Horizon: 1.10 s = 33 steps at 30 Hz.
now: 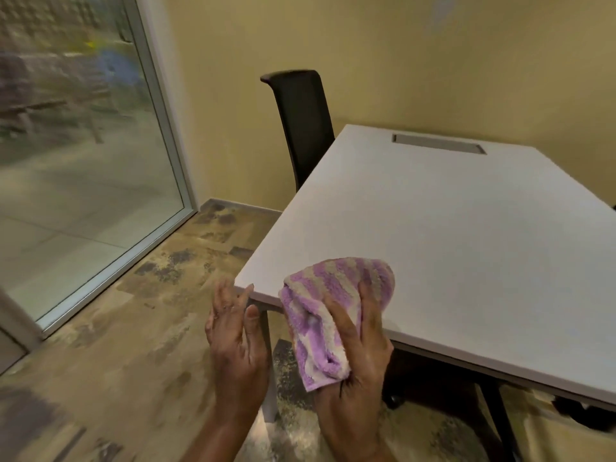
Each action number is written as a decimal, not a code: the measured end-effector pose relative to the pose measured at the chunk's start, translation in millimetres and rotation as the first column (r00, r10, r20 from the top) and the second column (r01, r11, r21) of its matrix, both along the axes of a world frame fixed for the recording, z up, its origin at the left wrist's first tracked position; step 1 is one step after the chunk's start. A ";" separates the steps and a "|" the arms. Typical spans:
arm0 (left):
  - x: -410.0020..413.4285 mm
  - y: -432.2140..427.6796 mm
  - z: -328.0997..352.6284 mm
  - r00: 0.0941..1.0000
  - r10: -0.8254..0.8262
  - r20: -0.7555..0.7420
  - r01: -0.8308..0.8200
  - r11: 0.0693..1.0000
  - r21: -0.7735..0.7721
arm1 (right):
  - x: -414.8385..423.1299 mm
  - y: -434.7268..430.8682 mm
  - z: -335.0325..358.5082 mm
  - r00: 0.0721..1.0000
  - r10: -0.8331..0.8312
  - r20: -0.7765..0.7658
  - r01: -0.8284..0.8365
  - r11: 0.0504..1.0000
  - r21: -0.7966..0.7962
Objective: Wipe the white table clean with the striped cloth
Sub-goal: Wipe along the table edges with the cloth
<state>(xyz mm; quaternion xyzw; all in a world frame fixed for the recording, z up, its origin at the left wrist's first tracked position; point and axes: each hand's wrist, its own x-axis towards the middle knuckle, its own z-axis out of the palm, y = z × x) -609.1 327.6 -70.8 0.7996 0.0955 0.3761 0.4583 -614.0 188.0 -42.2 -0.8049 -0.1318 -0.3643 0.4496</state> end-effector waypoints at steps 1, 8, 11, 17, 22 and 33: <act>-5.4 -4.4 20.1 0.999 -0.052 -0.008 0.051 0.992 -0.112 | -7.0 -0.1 -1.7 1.000 -0.014 -0.003 0.014 0.999 -0.047; -34.1 -4.5 161.5 0.826 -0.492 -0.273 0.165 0.677 -0.718 | -22.6 4.8 87.8 0.995 0.016 -0.101 -0.038 0.976 -0.215; -46.6 6.4 213.3 0.782 -0.554 -0.284 0.141 0.602 -0.786 | -32.4 11.1 127.2 0.985 0.022 -0.172 -0.065 0.966 -0.249; -68.3 35.0 286.8 0.728 -0.611 -0.311 0.136 0.574 -0.808 | -56.7 35.9 187.0 0.986 0.010 -0.165 -0.070 0.928 -0.365; -79.3 58.5 318.2 0.703 -0.625 -0.338 0.111 0.565 -0.817 | -75.1 59.0 214.4 0.993 0.004 -0.115 -0.052 0.909 -0.414; -69.5 112.1 348.6 0.708 -0.653 -0.269 0.120 0.487 -0.865 | -92.6 100.2 247.1 0.938 -0.030 -0.344 -0.062 0.965 -0.255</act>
